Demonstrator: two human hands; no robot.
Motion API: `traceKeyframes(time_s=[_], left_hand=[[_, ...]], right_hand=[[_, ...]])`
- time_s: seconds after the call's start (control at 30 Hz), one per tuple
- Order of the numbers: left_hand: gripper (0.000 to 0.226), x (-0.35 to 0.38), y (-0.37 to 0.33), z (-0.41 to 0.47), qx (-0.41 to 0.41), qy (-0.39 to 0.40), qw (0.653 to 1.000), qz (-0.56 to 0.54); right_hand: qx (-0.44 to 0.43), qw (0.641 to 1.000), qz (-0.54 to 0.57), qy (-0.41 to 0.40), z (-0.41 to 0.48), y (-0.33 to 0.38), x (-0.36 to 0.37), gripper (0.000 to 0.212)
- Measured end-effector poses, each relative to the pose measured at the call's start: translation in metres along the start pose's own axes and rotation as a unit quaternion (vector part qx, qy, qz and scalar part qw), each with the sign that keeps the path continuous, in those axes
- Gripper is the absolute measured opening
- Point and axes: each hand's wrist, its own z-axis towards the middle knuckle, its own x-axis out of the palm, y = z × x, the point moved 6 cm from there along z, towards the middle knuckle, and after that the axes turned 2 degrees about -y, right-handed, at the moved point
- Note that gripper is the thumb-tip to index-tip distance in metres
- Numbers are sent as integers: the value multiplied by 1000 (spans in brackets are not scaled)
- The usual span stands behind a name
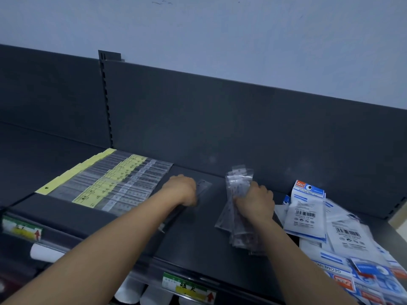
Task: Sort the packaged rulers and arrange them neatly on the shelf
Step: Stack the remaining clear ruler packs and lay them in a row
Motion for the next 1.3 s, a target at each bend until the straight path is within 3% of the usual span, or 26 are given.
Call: traceKeyframes(time_s=[0.07, 0.23, 0.37, 0.5, 0.6, 0.67, 0.73, 0.83, 0.9, 0.97, 1.07, 1.13, 1.2, 1.23, 1.3], left_hand=[[31, -5, -6, -4, 20, -15, 999, 28], [34, -6, -13, -8, 28, -69, 994, 80], [21, -13, -3, -7, 45, -90, 995, -22], [10, -38, -7, -8, 116, -83, 981, -130], [6, -56, -14, -17, 171, -74, 974, -126], [15, -62, -12, -17, 156, -100, 976, -117], [24, -68, -9, -17, 133, -180, 970, -98], [62, -70, -8, -21, 93, -298, 947, -81], [87, -68, -7, -23, 59, -346, 927, -131], [99, -60, -9, -24, 29, -347, 907, -239], [110, -34, -24, -13, 5, -198, 845, -496], [109, -14, -47, -7, 5, -68, 744, -665], [85, -6, -65, -1, 8, -3, 649, -761], [59, -8, -71, 0, 27, -2, 627, -779], [7, -15, -77, 0, 51, -32, 650, -758]], right_hand=[[0, 1000, -4, 2, 0, -1, 1, 61], [-16, 1000, 1, -14, -2, 2, 1, 58], [-69, 997, 17, -35, -5, 11, -5, 55], [-199, 978, 30, -61, -12, 39, -14, 57], [-258, 963, 41, -65, -15, 54, -18, 38], [-243, 966, 70, -59, -14, 53, -20, 17], [-203, 971, 109, -59, -12, 43, -20, 3], [-117, 966, 228, -46, -7, 22, -19, 14], [-66, 955, 286, -44, -5, 7, -19, 17], [-16, 938, 342, -56, -3, -6, -18, 18], [29, 903, 421, -75, -2, -17, -16, 17], [46, 887, 455, -68, -4, -19, -16, 18], [55, 878, 474, -48, -6, -20, -16, 18], [55, 880, 471, -37, -7, -20, -16, 19], [52, 893, 447, -14, -8, -24, -15, 21]])
